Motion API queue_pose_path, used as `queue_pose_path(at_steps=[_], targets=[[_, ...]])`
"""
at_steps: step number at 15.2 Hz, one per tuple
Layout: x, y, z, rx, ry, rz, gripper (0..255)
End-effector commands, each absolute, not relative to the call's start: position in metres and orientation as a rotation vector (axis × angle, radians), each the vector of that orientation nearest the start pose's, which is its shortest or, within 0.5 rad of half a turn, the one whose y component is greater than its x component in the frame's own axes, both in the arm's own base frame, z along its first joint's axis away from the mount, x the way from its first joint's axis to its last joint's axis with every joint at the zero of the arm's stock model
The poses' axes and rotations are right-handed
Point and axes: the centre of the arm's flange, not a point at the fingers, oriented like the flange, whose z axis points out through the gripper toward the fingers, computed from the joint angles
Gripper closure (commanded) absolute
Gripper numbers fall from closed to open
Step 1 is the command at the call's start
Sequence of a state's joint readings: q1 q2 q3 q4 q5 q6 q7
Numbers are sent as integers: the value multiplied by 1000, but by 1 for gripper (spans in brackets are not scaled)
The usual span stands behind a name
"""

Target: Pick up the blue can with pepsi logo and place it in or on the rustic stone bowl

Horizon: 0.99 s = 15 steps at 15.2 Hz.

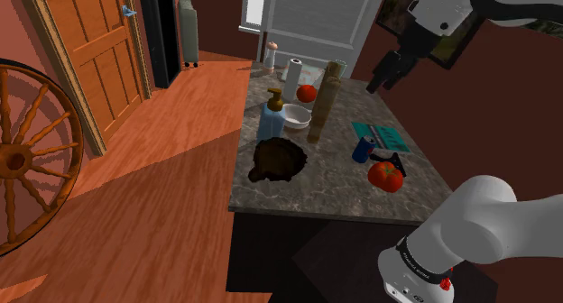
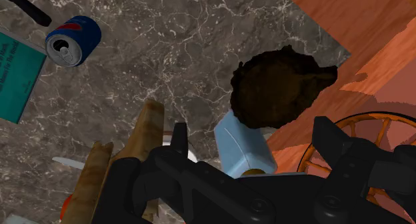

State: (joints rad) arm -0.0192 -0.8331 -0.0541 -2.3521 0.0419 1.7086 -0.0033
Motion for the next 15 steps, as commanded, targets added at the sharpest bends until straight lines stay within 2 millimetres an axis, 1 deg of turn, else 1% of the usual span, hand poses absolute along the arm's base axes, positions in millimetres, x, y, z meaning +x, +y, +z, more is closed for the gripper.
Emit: queue_pose_path(at_steps=[1,15], targets=[[307,-25,620,-3050,88,-293,0],[307,-149,482,-3044,29,-305,0]])
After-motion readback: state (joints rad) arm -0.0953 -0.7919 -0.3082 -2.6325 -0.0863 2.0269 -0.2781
